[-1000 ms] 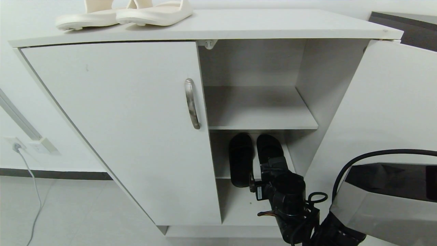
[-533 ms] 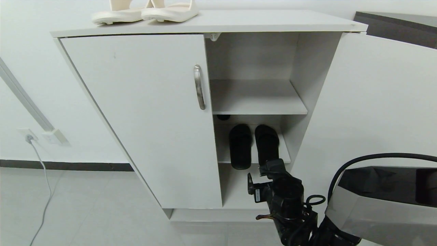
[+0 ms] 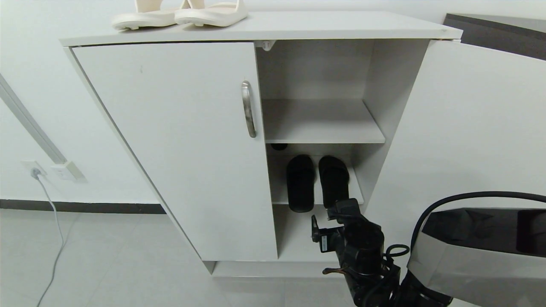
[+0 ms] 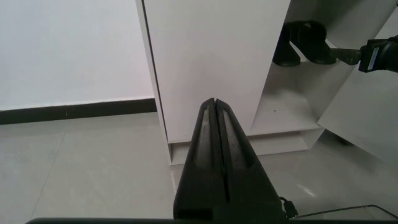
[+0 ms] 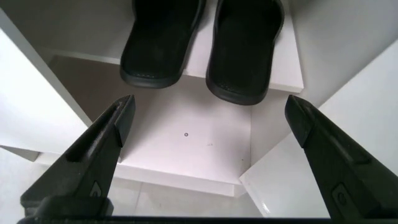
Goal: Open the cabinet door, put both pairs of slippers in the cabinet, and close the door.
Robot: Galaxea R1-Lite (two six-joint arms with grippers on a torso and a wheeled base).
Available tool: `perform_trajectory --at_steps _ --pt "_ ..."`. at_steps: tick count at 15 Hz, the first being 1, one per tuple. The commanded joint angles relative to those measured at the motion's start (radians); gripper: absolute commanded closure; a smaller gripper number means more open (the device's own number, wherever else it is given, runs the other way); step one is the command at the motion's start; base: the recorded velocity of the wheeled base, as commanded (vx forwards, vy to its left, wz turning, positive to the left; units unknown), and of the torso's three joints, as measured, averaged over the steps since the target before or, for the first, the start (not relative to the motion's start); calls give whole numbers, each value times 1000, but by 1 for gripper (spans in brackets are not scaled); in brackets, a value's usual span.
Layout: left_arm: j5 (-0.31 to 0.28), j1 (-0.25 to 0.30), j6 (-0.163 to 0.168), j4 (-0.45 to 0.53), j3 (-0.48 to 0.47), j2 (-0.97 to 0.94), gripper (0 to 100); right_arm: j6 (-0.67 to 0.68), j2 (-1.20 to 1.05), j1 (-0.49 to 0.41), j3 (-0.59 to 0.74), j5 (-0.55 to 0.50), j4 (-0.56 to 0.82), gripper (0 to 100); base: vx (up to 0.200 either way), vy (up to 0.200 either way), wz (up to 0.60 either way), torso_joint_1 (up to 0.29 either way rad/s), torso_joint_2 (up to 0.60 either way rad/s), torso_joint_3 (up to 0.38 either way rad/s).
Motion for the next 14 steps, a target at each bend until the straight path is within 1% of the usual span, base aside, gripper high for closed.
perform_trajectory --at_steps 1,5,7,14 --pt "0 0 1 0 0 2 100 0 2 0 5 0 -3 0 0 0 0 0 0 0" --pt "0 0 1 0 -1 2 100 0 2 8 10 -2 -1 0 0 0 0 0 0 0" --pt "-1 0 1 0 -1 2 100 -1 2 8 8 -2 -1 0 0 0 0 2 2 85" --pt "0 0 2 0 0 2 100 -18 3 11 17 -2 -26 0 0 0 0 0 4 189"
